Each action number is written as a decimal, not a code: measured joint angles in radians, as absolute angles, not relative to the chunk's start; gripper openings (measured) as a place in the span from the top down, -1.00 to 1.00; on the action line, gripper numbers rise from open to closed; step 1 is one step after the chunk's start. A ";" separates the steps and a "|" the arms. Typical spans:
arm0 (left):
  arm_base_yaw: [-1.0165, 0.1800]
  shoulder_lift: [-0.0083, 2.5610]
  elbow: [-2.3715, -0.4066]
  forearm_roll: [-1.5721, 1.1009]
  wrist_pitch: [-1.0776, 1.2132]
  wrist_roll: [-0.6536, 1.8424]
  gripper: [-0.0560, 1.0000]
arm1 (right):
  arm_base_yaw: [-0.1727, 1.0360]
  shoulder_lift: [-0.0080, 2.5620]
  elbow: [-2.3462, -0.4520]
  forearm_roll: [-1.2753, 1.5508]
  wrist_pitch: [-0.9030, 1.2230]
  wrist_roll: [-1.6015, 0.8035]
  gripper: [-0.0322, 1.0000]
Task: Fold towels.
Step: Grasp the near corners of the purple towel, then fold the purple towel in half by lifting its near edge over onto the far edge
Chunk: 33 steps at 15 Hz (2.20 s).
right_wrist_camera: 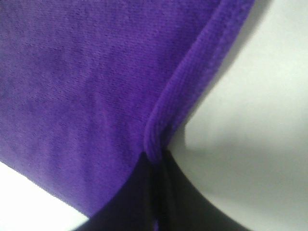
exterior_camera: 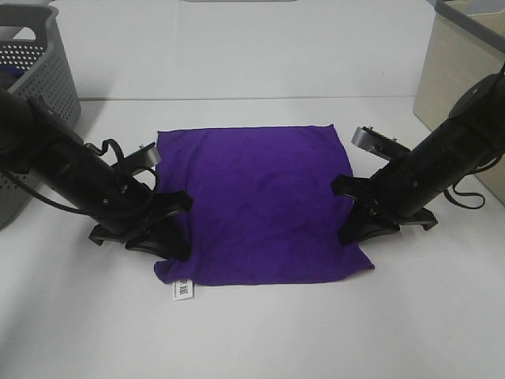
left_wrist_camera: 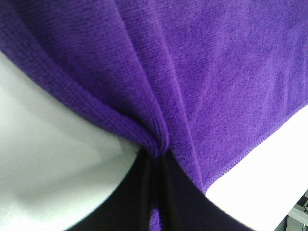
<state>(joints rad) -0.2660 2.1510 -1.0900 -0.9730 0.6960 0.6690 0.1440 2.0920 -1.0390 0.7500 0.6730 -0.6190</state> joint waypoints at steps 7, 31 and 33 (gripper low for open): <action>-0.270 2.116 -1.090 -0.923 0.694 0.672 0.89 | 0.144 2.038 -1.023 0.741 0.670 -0.581 0.91; -0.242 2.252 -1.630 -0.806 0.341 0.653 0.89 | 0.144 2.341 -1.854 0.480 0.676 -0.278 0.91; -0.242 2.290 -1.679 -0.807 0.358 0.653 0.89 | 0.144 2.378 -1.897 0.473 0.676 -0.271 0.91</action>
